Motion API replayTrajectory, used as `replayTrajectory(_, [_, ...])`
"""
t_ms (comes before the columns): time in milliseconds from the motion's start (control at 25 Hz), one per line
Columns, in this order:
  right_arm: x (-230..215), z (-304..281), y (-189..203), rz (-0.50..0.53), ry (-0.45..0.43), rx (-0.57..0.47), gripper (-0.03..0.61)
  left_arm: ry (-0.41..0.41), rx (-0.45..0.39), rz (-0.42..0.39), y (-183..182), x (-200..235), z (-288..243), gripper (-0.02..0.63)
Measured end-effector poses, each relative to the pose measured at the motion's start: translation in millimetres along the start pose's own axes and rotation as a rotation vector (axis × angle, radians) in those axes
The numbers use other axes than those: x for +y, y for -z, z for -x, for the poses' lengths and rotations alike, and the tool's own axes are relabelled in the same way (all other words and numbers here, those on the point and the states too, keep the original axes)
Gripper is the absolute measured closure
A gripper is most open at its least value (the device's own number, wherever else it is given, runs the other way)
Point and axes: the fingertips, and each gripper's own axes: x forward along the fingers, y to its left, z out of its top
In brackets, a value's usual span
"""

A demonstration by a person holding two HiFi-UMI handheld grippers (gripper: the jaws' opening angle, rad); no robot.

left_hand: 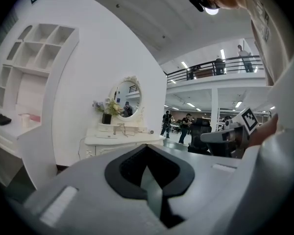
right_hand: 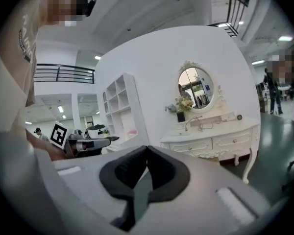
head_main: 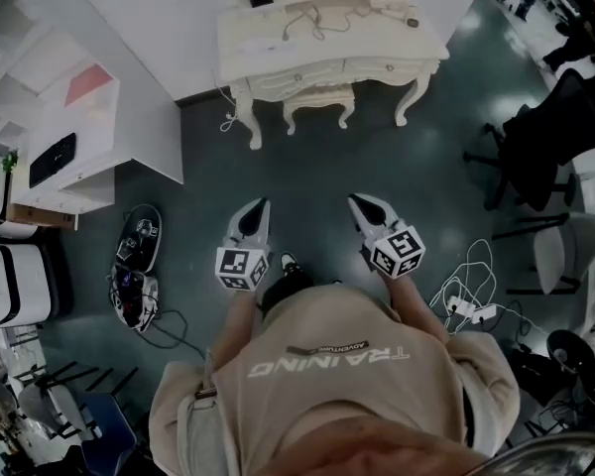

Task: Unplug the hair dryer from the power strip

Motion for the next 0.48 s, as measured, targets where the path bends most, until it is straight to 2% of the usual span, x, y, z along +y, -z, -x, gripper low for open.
replayTrajectory(120, [10.6, -33.8, -24.1, 0.059, 0.027, -0.017, 0.574, 0.024, 0.007, -0.047, -10.2, 42.3, -11.3, 0.612])
replayTrajectory(200, [14.9, -49.5, -32.6, 0.062, 0.054, -0.033, 0.574, 0.072, 0.007, -0.064, -12.6, 54.3, -19.2, 0.612])
replayTrajectory(360, [23.4, -66.0, -27.4, 0.051, 0.113, -0.016, 0.574, 0.180, 0.013, -0.026, -4.9, 58.5, -39.6, 0.612])
replayTrajectory(480, [29.1, -77.1, -24.1, 0.059, 0.128, 0.005, 0.574, 0.216, 0.005, 0.007, -5.3, 65.0, -46.8, 0.612])
